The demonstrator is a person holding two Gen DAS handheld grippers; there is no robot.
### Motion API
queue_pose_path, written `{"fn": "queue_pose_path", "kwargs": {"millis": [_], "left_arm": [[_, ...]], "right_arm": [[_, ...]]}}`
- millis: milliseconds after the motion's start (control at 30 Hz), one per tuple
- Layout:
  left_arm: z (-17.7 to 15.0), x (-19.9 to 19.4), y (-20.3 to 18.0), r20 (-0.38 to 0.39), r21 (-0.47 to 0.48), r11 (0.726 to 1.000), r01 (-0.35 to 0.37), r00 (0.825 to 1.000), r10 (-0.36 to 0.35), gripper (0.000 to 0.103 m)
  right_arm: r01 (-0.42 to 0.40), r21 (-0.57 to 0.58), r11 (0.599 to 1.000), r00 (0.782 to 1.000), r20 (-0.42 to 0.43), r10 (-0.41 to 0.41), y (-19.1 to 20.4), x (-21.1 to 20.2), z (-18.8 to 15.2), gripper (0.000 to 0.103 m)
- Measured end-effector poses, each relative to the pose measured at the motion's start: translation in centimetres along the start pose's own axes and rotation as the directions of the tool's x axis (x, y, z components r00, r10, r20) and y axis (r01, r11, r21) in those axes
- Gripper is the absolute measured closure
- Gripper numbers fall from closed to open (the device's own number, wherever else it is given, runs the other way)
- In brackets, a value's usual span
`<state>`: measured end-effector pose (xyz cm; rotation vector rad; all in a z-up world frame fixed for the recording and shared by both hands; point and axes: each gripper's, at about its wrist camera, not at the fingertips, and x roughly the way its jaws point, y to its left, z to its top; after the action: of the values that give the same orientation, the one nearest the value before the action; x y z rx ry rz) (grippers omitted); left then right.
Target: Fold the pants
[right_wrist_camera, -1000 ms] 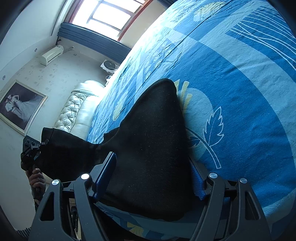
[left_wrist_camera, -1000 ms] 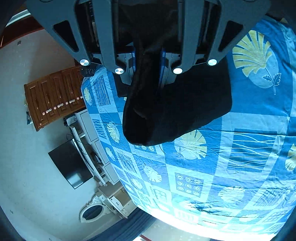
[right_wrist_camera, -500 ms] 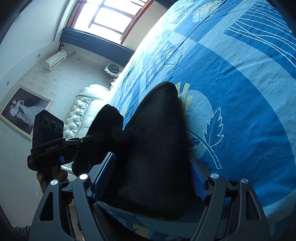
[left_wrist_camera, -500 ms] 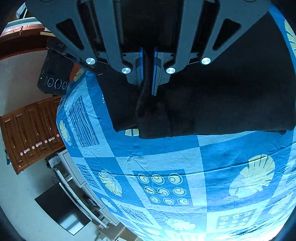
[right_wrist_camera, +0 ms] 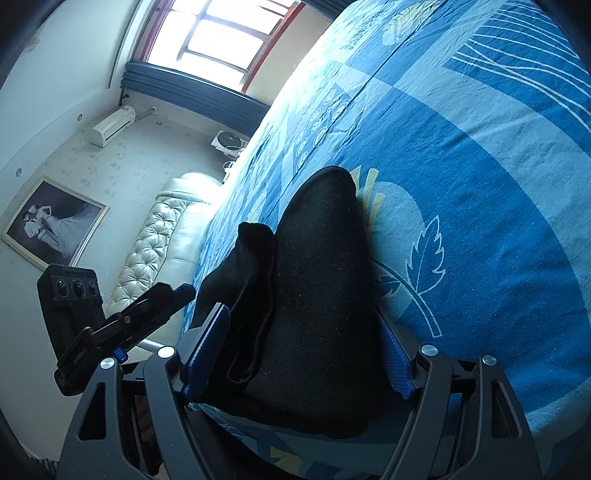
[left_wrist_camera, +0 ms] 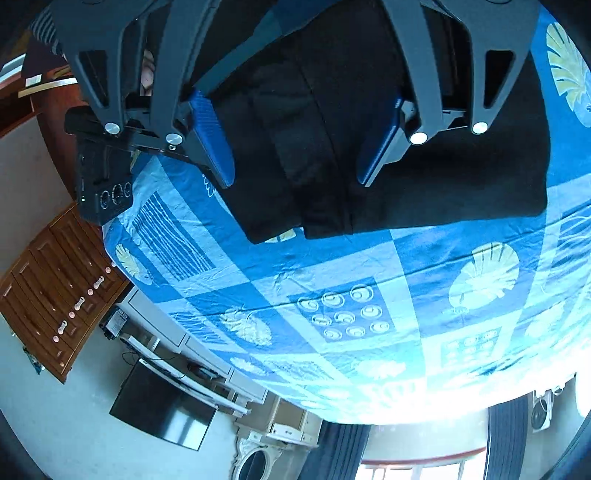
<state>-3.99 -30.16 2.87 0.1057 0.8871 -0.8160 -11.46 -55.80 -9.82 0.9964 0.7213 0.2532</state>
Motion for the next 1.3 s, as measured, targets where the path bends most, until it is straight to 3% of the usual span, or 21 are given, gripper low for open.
{"fn": "queue_pose_path", "kwargs": {"millis": [133, 333, 367, 433, 467, 500, 567, 633, 700, 833, 900, 1067, 1167, 1200, 1300], "left_arm": [[-0.9, -3.1, -0.1, 0.043, 0.064, 0.997, -0.038, 0.998, 0.036, 0.022], [-3.4, -6.7, 5.3, 0.053, -0.016, 0.990, -0.138, 0.989, 0.138, 0.019], [-3.9, -7.2, 6.5, 0.056, -0.033, 0.985, -0.168, 0.984, 0.170, 0.018], [-5.2, -8.4, 8.9, 0.070, -0.064, 0.970, -0.237, 0.968, 0.241, 0.016], [-5.9, -8.8, 10.0, 0.073, -0.074, 0.959, -0.273, 0.958, 0.278, 0.015], [-6.5, -9.1, 10.9, 0.072, -0.083, 0.949, -0.303, 0.948, 0.309, 0.015], [-7.6, -9.5, 12.6, 0.063, -0.102, 0.935, -0.340, 0.936, 0.348, 0.013], [-8.4, -9.5, 13.9, 0.048, -0.124, 0.924, -0.360, 0.928, 0.368, 0.012], [-9.1, -9.4, 14.8, 0.034, -0.149, 0.920, -0.364, 0.927, 0.372, 0.012], [-9.8, -8.7, 15.9, -0.003, -0.182, 0.916, -0.357, 0.932, 0.363, 0.012], [-9.9, -8.7, 16.2, -0.010, -0.199, 0.917, -0.346, 0.936, 0.351, 0.012], [-10.2, -8.7, 16.3, -0.013, -0.189, 0.916, -0.353, 0.934, 0.357, 0.012], [-10.3, -8.5, 16.5, -0.021, -0.194, 0.917, -0.348, 0.936, 0.351, 0.012], [-10.4, -8.4, 16.6, -0.024, -0.198, 0.916, -0.349, 0.936, 0.351, 0.012], [-10.5, -8.3, 16.7, -0.032, -0.208, 0.915, -0.345, 0.937, 0.347, 0.012]], "right_arm": [[0.010, -0.001, 1.000, 1.000, 0.008, -0.010, 0.1, -0.2, -0.1, 0.028], [0.103, 0.017, 0.995, 0.991, 0.089, -0.104, 0.3, -1.6, -0.2, 0.028], [0.160, 0.025, 0.987, 0.978, 0.132, -0.162, 0.6, -2.3, -0.1, 0.028], [0.299, 0.010, 0.954, 0.924, 0.248, -0.293, 1.8, -4.0, 0.1, 0.027], [0.323, -0.018, 0.946, 0.908, 0.287, -0.305, 2.8, -4.7, 0.3, 0.027], [0.322, -0.049, 0.946, 0.907, 0.302, -0.293, 3.9, -5.0, 0.5, 0.027], [0.278, -0.100, 0.955, 0.934, 0.260, -0.244, 6.0, -4.4, 1.0, 0.026], [0.208, -0.131, 0.969, 0.971, 0.150, -0.188, 7.3, -2.3, 1.5, 0.025], [0.175, -0.155, 0.972, 0.984, 0.051, -0.169, 8.2, 0.1, 1.7, 0.025], [0.201, -0.217, 0.955, 0.971, -0.084, -0.223, 9.3, 5.1, 1.8, 0.025], [0.233, -0.214, 0.949, 0.960, -0.104, -0.259, 9.0, 6.6, 1.6, 0.025], [0.190, -0.228, 0.955, 0.959, -0.164, -0.230, 9.4, 8.7, 0.8, 0.026], [0.198, -0.300, 0.933, 0.941, -0.207, -0.266, 10.4, 10.2, -0.5, 0.040], [0.214, -0.315, 0.925, 0.936, -0.207, -0.286, 10.5, 10.3, -0.8, 0.049], [0.199, -0.269, 0.942, 0.942, -0.211, -0.260, 9.9, 10.1, -0.6, 0.069]]}}
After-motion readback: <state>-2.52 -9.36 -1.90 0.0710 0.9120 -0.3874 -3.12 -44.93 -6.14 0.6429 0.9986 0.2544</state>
